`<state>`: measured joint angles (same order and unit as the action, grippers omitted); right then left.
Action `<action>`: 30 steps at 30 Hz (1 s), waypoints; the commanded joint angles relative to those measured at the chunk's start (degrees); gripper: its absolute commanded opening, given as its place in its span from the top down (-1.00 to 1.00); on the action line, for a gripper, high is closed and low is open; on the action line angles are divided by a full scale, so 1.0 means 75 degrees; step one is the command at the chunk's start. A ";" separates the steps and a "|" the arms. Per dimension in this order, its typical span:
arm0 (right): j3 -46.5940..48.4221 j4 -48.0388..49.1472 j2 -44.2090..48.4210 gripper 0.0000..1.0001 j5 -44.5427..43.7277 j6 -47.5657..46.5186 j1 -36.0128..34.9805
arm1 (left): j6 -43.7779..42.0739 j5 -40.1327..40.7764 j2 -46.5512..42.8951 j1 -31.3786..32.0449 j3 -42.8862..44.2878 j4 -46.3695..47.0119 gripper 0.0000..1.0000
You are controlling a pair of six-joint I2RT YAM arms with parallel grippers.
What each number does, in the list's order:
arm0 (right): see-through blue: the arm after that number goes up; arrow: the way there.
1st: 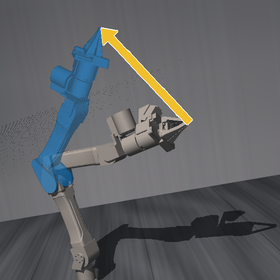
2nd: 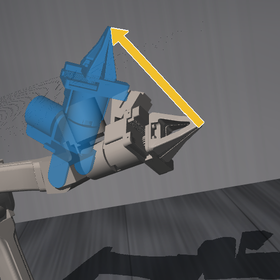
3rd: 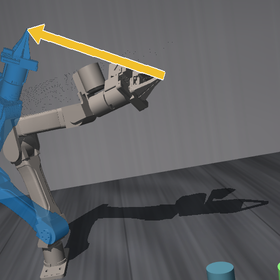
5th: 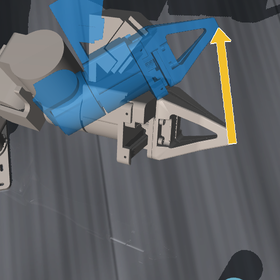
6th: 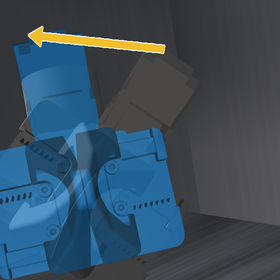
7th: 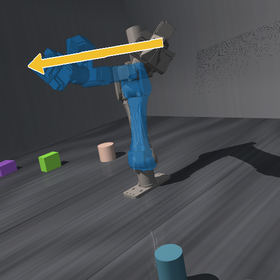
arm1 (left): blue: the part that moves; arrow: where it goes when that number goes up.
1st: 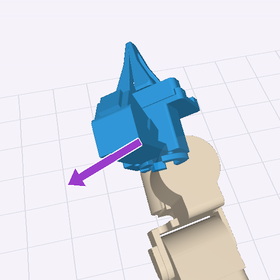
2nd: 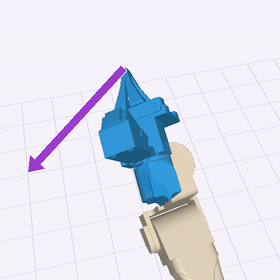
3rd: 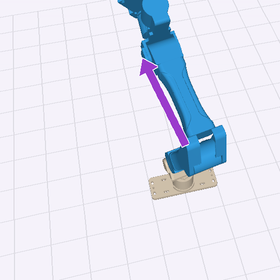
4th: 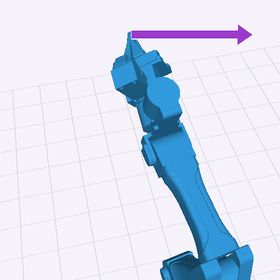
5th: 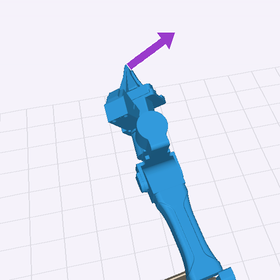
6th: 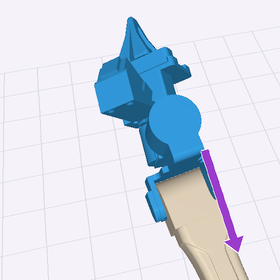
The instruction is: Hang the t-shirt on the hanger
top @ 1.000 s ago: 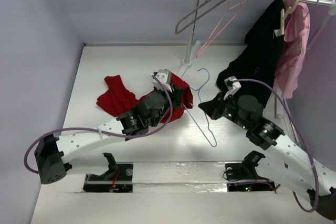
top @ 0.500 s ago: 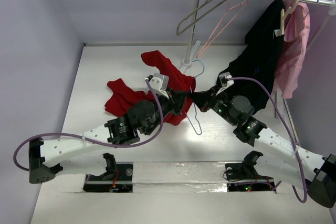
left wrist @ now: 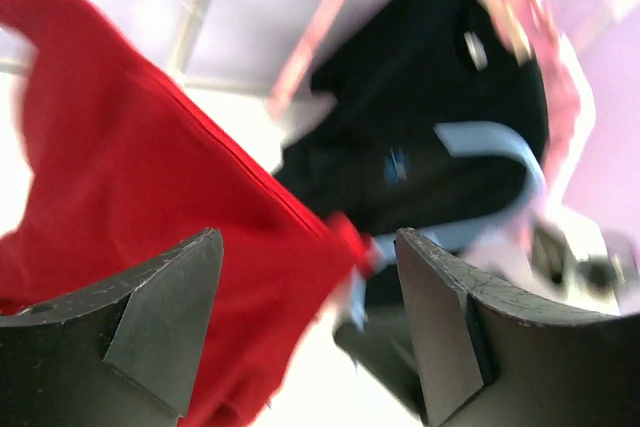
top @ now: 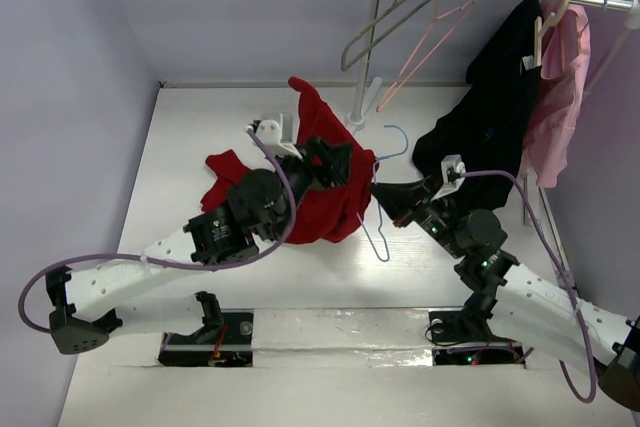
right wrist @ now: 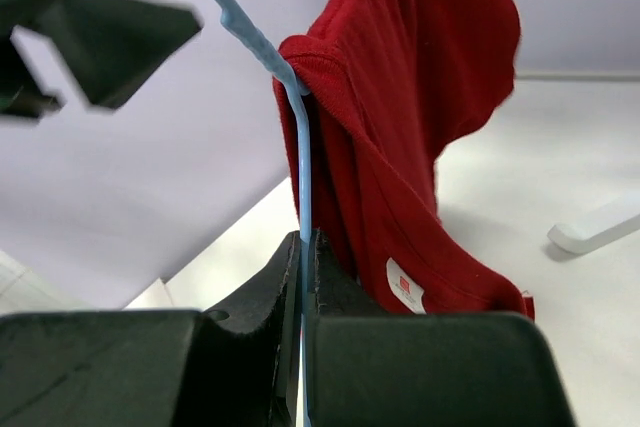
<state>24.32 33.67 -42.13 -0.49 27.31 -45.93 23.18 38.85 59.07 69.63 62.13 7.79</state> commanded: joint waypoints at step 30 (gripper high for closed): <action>0.0555 -0.0001 0.0227 1.00 -0.0473 -0.0946 -0.0145 | 0.2218 -0.1711 0.1347 -0.1971 -0.0374 0.1527 -0.26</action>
<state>24.88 29.61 -40.95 -2.50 21.98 -46.59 38.57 25.04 71.64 54.78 59.86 16.19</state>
